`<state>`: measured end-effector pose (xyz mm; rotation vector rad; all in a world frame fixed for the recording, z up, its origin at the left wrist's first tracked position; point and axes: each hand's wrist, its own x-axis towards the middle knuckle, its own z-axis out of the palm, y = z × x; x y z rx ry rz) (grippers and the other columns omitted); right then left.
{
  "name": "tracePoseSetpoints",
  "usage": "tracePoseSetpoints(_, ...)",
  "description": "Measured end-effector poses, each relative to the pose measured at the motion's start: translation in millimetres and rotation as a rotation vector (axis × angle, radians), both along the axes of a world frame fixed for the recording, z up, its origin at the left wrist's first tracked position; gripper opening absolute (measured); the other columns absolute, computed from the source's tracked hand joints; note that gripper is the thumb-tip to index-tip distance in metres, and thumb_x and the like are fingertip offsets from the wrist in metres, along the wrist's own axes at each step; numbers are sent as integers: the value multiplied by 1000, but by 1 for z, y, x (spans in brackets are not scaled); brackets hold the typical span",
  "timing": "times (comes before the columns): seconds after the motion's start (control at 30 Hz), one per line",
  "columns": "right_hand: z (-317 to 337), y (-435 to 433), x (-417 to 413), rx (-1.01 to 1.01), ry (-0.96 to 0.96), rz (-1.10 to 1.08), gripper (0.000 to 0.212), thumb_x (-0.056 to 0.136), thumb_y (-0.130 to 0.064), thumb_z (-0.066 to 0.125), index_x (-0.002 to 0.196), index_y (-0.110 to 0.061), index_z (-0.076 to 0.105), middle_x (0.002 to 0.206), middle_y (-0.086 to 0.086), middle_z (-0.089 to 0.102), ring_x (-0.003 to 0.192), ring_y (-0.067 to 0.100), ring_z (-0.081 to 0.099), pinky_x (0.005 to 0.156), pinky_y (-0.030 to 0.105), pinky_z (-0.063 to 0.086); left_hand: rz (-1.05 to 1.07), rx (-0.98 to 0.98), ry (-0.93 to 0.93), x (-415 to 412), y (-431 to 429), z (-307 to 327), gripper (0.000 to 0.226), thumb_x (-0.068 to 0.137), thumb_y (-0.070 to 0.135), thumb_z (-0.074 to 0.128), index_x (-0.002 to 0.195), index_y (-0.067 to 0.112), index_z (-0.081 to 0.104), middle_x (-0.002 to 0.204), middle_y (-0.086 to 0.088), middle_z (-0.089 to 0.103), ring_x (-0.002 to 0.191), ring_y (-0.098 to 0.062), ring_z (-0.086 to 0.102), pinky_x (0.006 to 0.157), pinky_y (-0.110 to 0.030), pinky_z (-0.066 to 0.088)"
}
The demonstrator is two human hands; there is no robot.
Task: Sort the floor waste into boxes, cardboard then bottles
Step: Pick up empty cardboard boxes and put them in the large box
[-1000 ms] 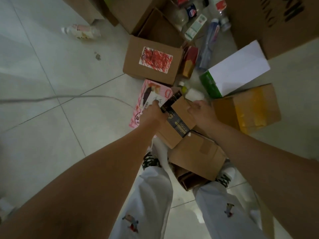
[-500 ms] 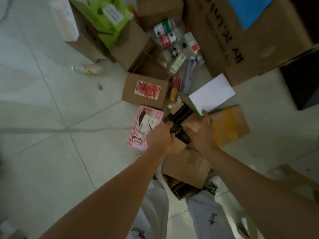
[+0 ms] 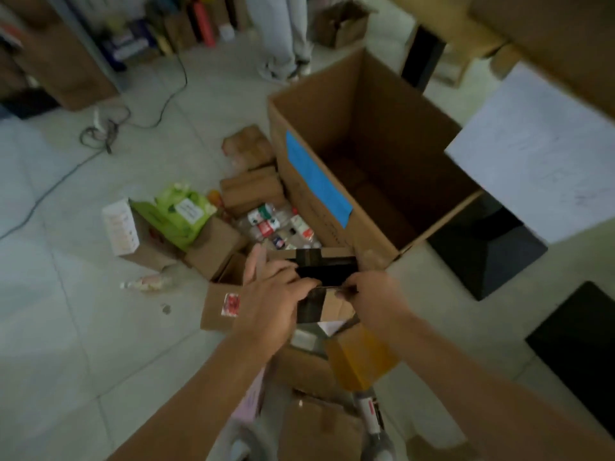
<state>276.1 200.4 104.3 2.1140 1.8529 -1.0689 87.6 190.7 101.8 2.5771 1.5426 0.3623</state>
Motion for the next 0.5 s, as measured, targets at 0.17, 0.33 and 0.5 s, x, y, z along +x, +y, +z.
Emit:
tracePoseSetpoints(0.17, 58, 39, 34, 261, 109, -234, 19, 98, -25, 52, 111, -26, 67, 97, -6, 65, 87, 13, 63, 82, 32, 55, 272, 252, -188, 16, 27, 57, 68, 93, 34, 55, 152, 19, 26, 159, -11, 24, 149, -28, 15, 121, -49, -3)
tracePoseSetpoints(0.33, 88, 66, 82, 534, 192, -485, 21, 100, -24, 51, 113, -25, 67, 103, -5, 64, 85, 12, 62, 79, 29, 53, 781, -295, -904, 91, 53, 15, 56, 94, 24, 57, 144, 9, 35, 142, -13, 48, 131, -29, 47, 107, -35, 37)
tracePoseSetpoints(0.5, 57, 84, 117, 549, 147, -640, 27, 102, -31, 45, 119, -22, 63, 117, 1, 62, 104, 21, 62, 89, 37, 53, 907, -1052, -923, 202, 90, -17, 56, 97, 38, 53, 142, 10, 35, 131, -10, 56, 119, -28, 56, 99, -38, 49)
